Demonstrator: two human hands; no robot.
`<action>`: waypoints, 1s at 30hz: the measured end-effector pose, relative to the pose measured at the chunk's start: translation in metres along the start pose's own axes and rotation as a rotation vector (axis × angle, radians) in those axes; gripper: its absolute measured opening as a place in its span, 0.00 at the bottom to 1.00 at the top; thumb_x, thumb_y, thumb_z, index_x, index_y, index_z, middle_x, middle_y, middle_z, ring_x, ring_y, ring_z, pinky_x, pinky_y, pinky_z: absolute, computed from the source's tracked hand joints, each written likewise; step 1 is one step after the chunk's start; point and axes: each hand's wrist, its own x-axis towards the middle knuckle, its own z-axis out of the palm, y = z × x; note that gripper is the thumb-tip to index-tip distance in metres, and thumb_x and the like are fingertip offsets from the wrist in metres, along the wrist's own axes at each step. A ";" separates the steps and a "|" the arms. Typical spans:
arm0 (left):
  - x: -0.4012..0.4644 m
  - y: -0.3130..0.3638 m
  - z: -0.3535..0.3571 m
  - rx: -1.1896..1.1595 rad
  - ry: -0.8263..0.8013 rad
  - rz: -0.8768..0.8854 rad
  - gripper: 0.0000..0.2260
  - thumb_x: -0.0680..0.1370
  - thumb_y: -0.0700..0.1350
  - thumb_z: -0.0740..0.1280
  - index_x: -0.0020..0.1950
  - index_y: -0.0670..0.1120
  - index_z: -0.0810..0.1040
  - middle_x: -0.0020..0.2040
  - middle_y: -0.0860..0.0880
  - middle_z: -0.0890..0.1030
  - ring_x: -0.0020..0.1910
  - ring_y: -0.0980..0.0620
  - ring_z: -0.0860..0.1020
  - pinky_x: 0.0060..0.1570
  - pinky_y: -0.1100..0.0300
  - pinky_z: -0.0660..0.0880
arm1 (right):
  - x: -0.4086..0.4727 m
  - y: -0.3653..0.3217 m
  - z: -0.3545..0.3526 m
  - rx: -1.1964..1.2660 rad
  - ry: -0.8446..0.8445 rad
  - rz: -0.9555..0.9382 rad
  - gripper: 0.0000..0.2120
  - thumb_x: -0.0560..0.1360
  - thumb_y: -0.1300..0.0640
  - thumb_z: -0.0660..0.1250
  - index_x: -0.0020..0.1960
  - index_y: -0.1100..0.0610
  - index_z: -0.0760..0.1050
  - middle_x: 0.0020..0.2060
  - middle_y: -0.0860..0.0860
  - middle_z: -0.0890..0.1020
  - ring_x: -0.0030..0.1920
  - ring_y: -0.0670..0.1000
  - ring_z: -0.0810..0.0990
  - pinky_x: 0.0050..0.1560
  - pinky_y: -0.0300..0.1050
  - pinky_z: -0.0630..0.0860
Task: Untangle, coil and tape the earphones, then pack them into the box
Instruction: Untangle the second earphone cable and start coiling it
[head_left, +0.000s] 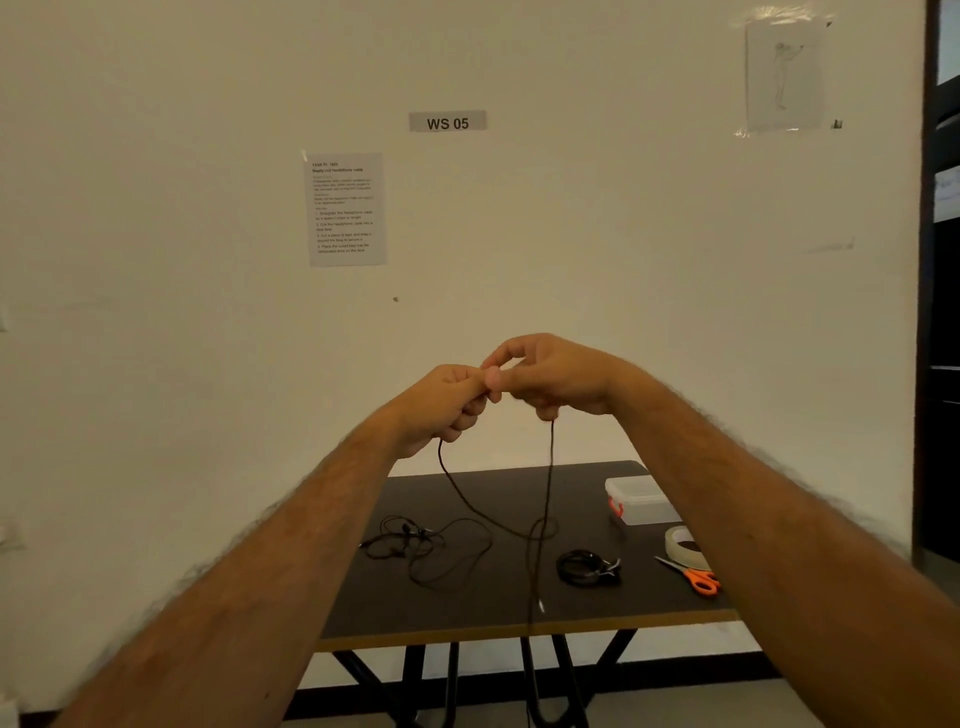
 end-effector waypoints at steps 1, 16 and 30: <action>0.000 -0.001 0.000 0.005 -0.002 -0.003 0.15 0.84 0.51 0.58 0.41 0.46 0.73 0.29 0.53 0.63 0.26 0.57 0.57 0.24 0.66 0.55 | -0.001 -0.002 0.000 -0.068 0.053 -0.032 0.15 0.75 0.53 0.72 0.56 0.62 0.78 0.28 0.51 0.71 0.24 0.45 0.62 0.25 0.39 0.62; 0.001 -0.009 0.006 -0.062 0.003 -0.022 0.17 0.84 0.52 0.57 0.37 0.49 0.68 0.28 0.54 0.62 0.26 0.57 0.56 0.23 0.67 0.54 | 0.004 0.005 0.003 -0.106 0.018 -0.041 0.14 0.75 0.57 0.73 0.58 0.58 0.76 0.26 0.51 0.70 0.26 0.47 0.67 0.30 0.42 0.75; -0.015 -0.027 0.020 -0.079 0.009 -0.068 0.17 0.84 0.52 0.57 0.37 0.49 0.70 0.28 0.54 0.63 0.25 0.57 0.57 0.23 0.66 0.55 | -0.010 0.029 0.023 0.018 0.002 -0.030 0.13 0.75 0.59 0.72 0.57 0.62 0.76 0.26 0.51 0.68 0.26 0.48 0.64 0.28 0.43 0.70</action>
